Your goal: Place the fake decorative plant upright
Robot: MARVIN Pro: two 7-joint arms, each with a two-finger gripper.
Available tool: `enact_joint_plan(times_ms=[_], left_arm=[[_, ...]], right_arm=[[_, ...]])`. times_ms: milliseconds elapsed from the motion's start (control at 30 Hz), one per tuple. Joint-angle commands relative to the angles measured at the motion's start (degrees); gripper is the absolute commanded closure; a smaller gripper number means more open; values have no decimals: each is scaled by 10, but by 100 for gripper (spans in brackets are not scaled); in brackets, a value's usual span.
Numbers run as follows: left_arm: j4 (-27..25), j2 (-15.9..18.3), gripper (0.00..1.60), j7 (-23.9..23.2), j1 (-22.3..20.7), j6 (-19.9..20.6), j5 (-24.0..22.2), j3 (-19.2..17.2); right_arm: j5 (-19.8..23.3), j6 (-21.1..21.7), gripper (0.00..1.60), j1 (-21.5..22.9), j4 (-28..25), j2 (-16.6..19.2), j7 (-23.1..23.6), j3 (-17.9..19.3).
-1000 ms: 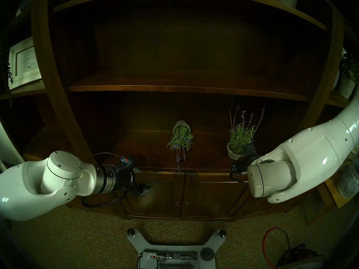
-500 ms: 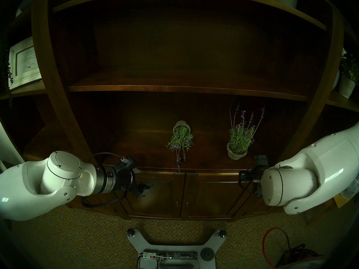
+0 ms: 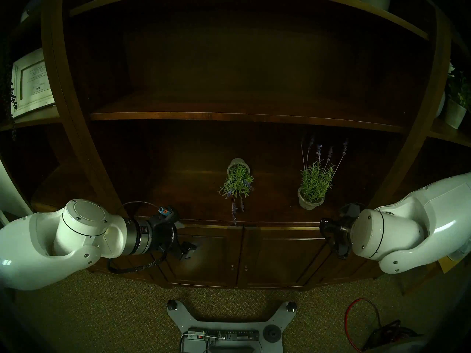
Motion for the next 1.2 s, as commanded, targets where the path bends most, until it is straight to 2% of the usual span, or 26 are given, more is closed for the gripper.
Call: enact_joint_plan(times_ms=[0, 333, 533, 1167], left_arm=[[-2, 0, 0, 1, -6, -2, 1, -6], [-1, 0, 0, 1, -6, -2, 1, -2], [-1, 0, 0, 1, -6, -2, 1, -1], [-1, 0, 0, 1, -9, -3, 1, 0]], right_arm=[[9, -24, 0, 23, 1, 38, 12, -12], [26, -67, 0, 22, 1, 71, 48, -48], [31, -98, 0, 34, 1, 90, 71, -56], [28, -247, 0, 104, 1, 173, 172, 11]])
